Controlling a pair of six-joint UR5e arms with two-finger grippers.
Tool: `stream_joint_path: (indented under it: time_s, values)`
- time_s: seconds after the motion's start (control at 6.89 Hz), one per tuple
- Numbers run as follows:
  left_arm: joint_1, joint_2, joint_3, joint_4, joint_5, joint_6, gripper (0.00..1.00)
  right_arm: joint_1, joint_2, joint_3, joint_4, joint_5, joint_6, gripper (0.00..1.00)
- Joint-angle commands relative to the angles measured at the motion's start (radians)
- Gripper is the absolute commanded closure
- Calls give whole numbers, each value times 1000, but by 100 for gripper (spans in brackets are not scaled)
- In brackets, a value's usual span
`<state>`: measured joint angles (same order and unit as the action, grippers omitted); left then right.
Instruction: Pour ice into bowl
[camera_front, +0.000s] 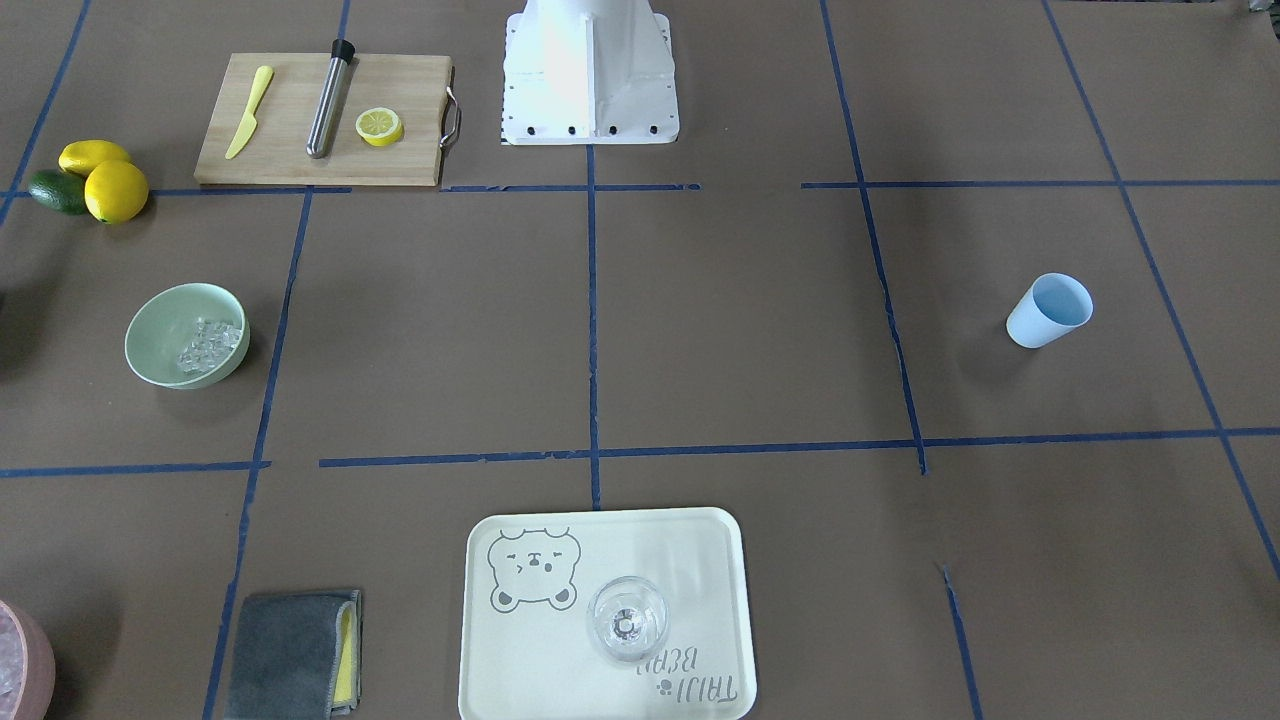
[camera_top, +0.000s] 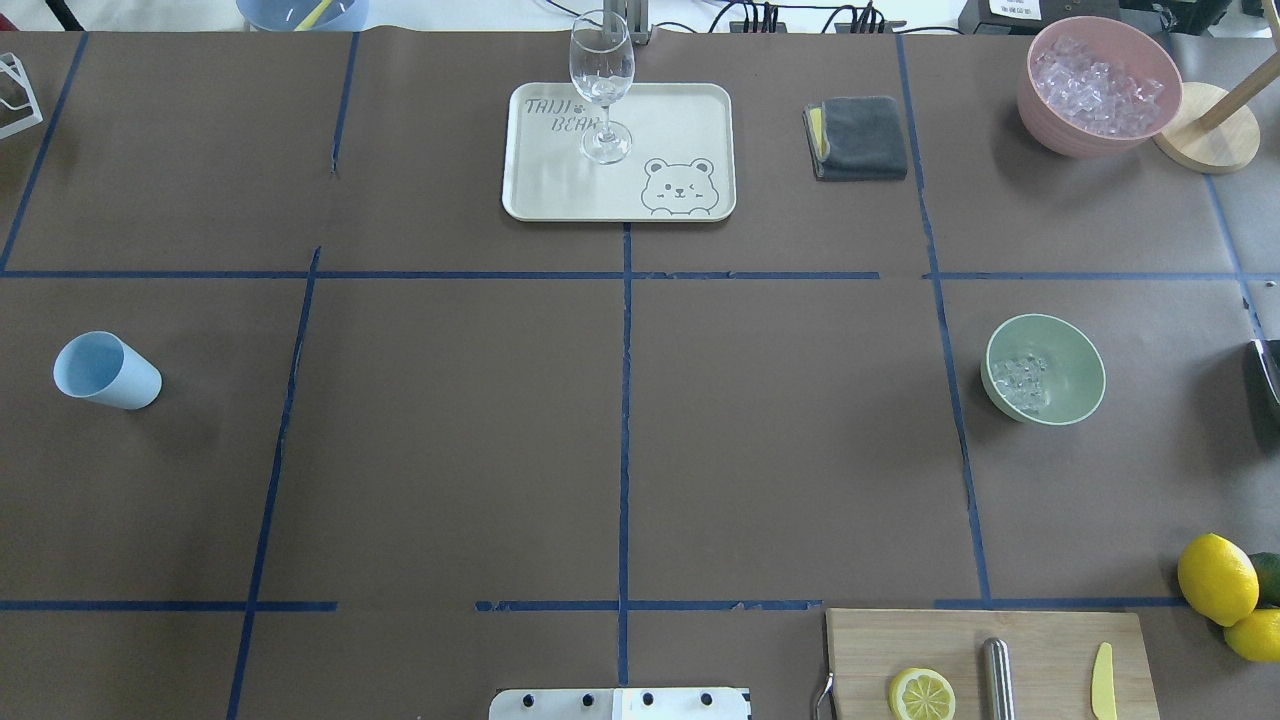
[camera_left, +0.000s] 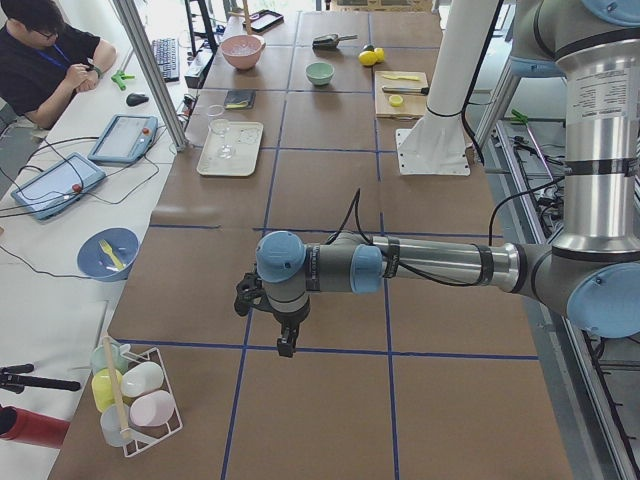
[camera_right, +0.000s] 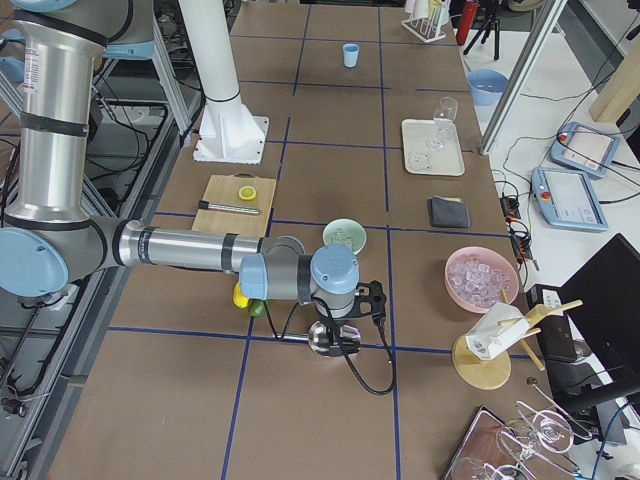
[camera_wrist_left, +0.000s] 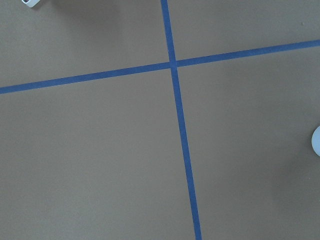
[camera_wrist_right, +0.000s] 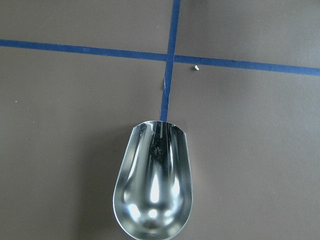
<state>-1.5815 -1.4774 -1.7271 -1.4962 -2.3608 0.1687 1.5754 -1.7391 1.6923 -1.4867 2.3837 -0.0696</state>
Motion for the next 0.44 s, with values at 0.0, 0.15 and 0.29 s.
stream_joint_path:
  time_s: [0.0, 0.15, 0.29]
  values:
    - [0, 0, -3, -1, 0, 0, 0, 0, 0, 0, -1, 2, 1, 0]
    - [0, 0, -5, -1, 0, 0, 0, 0, 0, 0, -1, 2, 1, 0]
    - [0, 0, -6, -1, 0, 0, 0, 0, 0, 0, -1, 2, 1, 0]
